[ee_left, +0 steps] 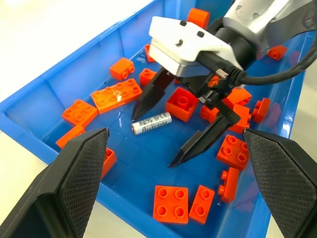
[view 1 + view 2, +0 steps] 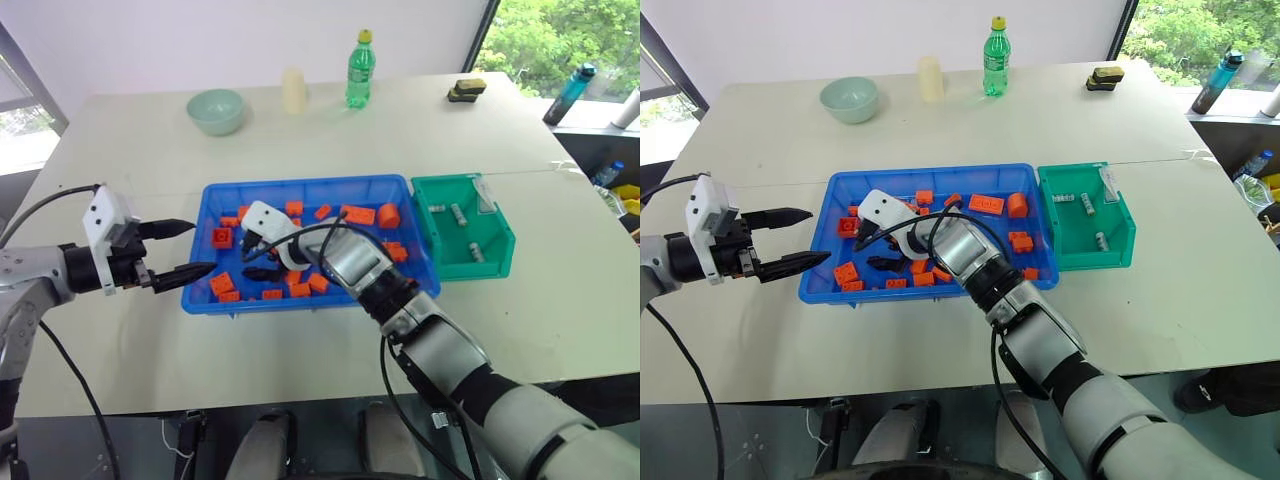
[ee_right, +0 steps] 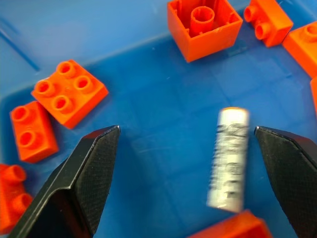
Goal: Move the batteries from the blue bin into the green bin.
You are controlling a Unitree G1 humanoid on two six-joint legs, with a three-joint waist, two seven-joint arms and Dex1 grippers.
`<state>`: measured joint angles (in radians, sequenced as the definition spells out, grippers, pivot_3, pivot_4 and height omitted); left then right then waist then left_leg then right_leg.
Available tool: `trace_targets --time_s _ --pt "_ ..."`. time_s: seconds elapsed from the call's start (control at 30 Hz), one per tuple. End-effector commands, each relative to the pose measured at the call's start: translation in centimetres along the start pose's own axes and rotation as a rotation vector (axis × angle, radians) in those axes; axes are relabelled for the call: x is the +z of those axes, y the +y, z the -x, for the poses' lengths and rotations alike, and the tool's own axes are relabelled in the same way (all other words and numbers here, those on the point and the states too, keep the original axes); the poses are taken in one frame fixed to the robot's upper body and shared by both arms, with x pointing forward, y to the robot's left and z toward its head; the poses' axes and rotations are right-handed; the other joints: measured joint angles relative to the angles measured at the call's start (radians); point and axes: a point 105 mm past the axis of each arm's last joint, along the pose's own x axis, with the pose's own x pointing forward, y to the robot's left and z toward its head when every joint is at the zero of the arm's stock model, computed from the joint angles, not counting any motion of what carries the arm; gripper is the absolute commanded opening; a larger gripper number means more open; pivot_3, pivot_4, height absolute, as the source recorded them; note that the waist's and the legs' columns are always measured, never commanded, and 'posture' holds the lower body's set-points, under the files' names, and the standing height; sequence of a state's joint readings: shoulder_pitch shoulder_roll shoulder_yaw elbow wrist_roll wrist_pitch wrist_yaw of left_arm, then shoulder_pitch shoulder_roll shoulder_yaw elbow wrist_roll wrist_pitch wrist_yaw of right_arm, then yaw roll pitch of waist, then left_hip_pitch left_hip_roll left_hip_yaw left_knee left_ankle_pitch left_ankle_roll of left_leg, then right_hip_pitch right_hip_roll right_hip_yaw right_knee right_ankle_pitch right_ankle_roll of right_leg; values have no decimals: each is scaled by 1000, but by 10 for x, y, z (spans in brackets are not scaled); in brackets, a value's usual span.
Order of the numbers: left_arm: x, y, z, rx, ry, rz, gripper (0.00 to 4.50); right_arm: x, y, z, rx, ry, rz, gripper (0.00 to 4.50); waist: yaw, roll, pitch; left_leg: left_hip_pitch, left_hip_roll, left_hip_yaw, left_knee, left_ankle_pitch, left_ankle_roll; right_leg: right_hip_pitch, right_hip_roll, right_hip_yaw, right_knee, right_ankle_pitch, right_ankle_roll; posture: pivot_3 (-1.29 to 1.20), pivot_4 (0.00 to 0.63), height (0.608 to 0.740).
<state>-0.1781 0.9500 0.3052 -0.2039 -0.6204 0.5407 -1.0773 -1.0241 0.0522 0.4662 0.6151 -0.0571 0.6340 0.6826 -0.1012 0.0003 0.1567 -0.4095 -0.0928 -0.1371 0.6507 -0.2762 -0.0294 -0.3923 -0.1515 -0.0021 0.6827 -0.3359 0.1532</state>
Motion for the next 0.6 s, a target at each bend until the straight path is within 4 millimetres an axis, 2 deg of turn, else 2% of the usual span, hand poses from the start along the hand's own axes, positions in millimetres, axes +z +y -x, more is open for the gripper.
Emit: trace_targets --time_s 0.03,0.13,0.17,0.37,0.6 --pt "12 1 4 16 -31 -47 4500 -4 -3 -3 -10 27 41 4457 0 0 0 0 0 0 0 0 0 0 0 0 0 0 0 0 150 727" --pt "12 1 3 17 -32 -48 4500 -4 -5 -3 -9 23 45 3644 0 0 0 0 0 0 0 0 0 0 0 0 0 0 0 0 150 727" --pt "12 2 3 18 -33 -48 4500 -4 -5 -3 -7 20 48 3059 0 0 0 0 0 0 0 0 0 0 0 0 0 0 0 0 150 727" --pt "11 2 3 21 -38 -49 4500 3 -3 -1 7 -2 49 196 0 0 0 0 0 0 0 0 0 0 0 0 0 0 0 0 150 727" --pt "10 2 0 7 -42 -42 4500 28 -2 13 27 -93 -13 196 0 0 0 0 0 0 0 0 0 0 0 0 0 0 0 0 150 727"
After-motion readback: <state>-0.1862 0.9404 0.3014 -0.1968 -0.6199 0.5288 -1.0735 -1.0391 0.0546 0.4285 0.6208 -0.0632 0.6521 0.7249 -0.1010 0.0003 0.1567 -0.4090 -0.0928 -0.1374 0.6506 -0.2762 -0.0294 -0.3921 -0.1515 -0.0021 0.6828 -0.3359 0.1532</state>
